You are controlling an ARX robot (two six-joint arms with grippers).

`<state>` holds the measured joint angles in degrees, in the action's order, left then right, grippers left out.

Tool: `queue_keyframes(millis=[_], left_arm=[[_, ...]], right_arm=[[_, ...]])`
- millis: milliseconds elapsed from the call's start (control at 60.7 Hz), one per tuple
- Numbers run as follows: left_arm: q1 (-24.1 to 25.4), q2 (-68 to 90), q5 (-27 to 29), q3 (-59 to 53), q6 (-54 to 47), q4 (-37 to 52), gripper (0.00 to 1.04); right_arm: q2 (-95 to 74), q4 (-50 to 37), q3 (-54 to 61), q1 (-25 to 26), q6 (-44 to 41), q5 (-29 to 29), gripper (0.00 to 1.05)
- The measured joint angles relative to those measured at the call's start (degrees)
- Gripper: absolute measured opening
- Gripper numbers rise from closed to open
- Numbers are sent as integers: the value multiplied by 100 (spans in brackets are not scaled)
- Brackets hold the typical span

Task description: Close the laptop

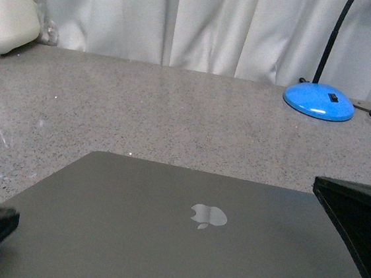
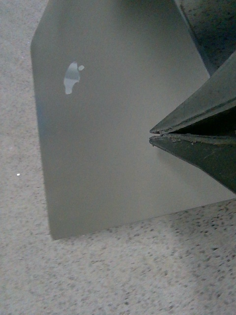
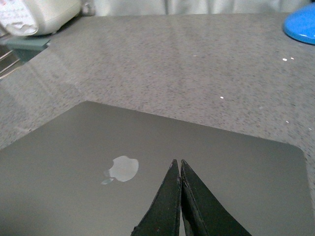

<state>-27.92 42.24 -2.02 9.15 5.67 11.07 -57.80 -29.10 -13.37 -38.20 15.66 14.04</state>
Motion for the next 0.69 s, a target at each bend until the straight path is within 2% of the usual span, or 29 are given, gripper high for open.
queue_keyframes(millis=[231,346,527,610,692], left_arm=[[-96,-142,79,-175,225,-11,4],[-37,-238,77,-138,247,-103,4],[422,-1058,-133,439,420,-800,4],[758,-1766,-293,739,533,-1274,4],[1130,-2400,-579,798,748,-1766,4]], right_arm=[[208,-138,295,-468,774,1029,1],[459,96,304,-505,721,1377,1],[1908,1150,74,-197,-251,2149,1],[2929,1718,-116,-352,-896,2715,1],[3440,1786,-127,-459,-1231,3034,1]])
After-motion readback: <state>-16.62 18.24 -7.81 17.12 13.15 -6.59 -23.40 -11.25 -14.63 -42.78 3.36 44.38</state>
